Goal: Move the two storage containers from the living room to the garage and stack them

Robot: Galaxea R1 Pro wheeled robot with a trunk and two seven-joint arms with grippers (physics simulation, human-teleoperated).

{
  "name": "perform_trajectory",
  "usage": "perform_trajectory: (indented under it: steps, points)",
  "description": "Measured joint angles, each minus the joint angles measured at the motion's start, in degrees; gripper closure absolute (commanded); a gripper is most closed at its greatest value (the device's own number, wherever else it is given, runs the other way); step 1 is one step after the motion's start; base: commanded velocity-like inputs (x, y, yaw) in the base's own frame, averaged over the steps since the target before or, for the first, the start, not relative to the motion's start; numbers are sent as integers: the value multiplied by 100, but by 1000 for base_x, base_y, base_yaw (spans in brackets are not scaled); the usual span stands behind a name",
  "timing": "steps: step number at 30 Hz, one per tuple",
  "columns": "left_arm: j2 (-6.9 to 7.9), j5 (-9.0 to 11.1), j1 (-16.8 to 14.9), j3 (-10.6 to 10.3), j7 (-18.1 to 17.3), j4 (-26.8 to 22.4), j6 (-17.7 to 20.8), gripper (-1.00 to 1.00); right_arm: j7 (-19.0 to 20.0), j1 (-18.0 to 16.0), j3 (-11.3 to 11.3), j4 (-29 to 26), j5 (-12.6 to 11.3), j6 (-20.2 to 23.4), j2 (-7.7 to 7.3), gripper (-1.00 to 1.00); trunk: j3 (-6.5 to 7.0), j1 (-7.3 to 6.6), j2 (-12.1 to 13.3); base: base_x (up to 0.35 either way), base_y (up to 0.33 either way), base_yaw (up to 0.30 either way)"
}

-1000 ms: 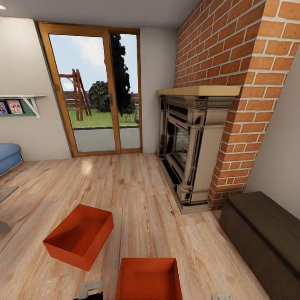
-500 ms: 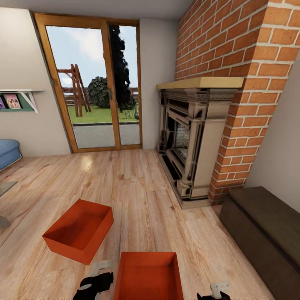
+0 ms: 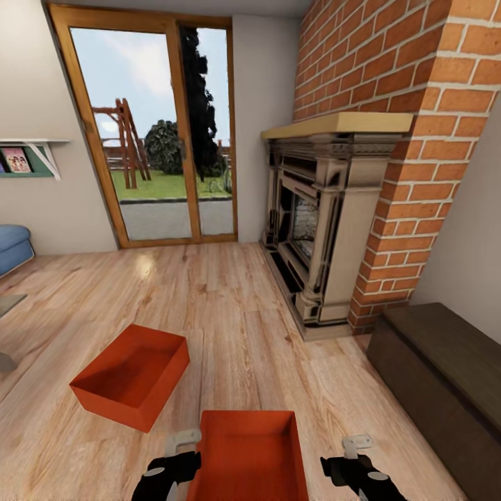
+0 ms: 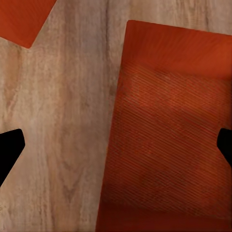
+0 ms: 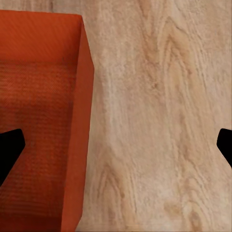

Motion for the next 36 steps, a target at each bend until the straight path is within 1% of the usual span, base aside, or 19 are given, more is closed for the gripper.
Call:
perform_trajectory:
  steps: [3, 6, 7, 10, 17, 23, 29, 36]
  points:
    - [0, -4, -1, -3, -4, 69, 5, -100, 256, -12, 2, -102, -47, 30, 0, -100, -81, 66, -120, 0, 0, 0]
    - [0, -2, -2, -4, -3, 147, 3, -100, 419, -13, 5, -119, -55, 48, 1, -100, -163, 132, -241, 0, 0, 0]
    - [0, -2, -2, -5, -2, 181, -3, -100, 560, -15, 7, -123, -58, 61, 1, -100, -190, 154, -281, 0, 0, 0]
    - [12, -9, -2, 1, 0, 211, -41, -100, 763, -15, 8, -122, -62, 74, 1, -100, -271, 220, -401, 0, 0, 0]
    - [71, -18, -2, 4, 0, 218, -61, -100, 894, -15, 8, -122, -67, 76, 1, -100, -461, 374, -682, 0, 0, 0]
    - [104, -24, -3, 4, 4, 210, -61, -100, 906, -15, 8, -122, -68, 65, 1, -100, -623, 505, -923, 0, 0, 0]
    - [105, -16, -2, 8, 5, 209, -62, -100, 860, -15, 8, -122, -73, 66, 1, -100, -786, 637, -1163, 0, 0, 4]
    - [99, -6, -1, 7, 1, 208, -61, -100, 902, -15, 8, -121, -61, 43, 1, -100, -974, 791, -1444, 0, 0, 94]
